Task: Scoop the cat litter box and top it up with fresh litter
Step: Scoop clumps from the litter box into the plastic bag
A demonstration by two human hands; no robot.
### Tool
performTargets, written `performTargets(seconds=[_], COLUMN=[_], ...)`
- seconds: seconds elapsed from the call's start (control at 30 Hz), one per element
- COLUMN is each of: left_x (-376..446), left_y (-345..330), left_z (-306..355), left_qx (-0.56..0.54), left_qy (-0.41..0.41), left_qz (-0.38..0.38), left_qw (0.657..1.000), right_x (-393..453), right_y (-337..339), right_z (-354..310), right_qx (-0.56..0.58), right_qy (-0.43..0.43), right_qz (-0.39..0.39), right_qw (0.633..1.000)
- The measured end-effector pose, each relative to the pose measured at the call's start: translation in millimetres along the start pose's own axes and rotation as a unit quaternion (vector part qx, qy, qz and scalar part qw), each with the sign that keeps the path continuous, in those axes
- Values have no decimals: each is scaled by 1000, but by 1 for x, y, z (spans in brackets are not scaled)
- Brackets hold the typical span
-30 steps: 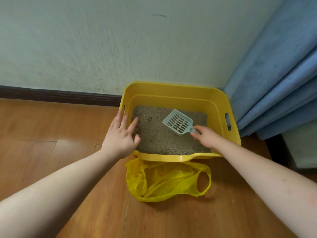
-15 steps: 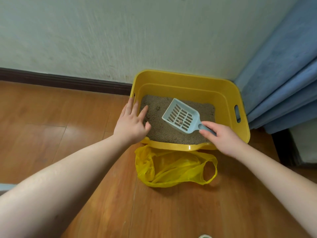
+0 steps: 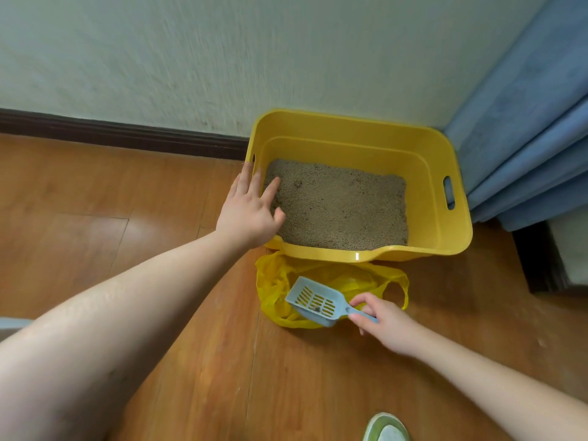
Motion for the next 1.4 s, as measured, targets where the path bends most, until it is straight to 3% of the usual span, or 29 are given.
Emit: performTargets(seconds=[0.27,0.57,0.73,0.83,0.93,1.03,1.1,1.17,1.4], left_x=[-2,-1,-1,-2,-4,-5,-7,-9,-9], left_y=[1,-1,-1,-1,1,2,3,3,0], left_z=[1,-1,0,-1,-4,-4,-4,-5,-6], left_qx=[5,6,3,-6,-38,-47,-50,-51,-59], left_qy=[2,2,-5,-3,18,29,39,56,55], left_qz=[4,-2,14,24,56,71,76,81,79], left_qw=[1000,1000,1000,1000,998,996,995,994,994], right_x=[19,12,-3,-9,-4,13,25,40,97], right_y=[4,17,42,80,127,164,184,196,199], right_z=[0,-16,-51,-69,-71,-52,-37,-24,3], right_qx=[28,26,232,286,211,-25,-192,-286,-214], right_qy=[-14,41,103,122,87,-5,-62,-93,-134], right_qz=[-1,4,-19,29,99,166,220,233,161], right_qw=[1000,999,967,950,969,986,954,925,954])
Point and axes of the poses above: each hand's wrist, its own x-axis towards the middle knuckle, its own y-axis out of the back of the hand, z = x × y, the point moved 7 cm from there along x, towards the middle knuckle, and after that the axes turned 10 degrees about -y, right-handed, at the moved point
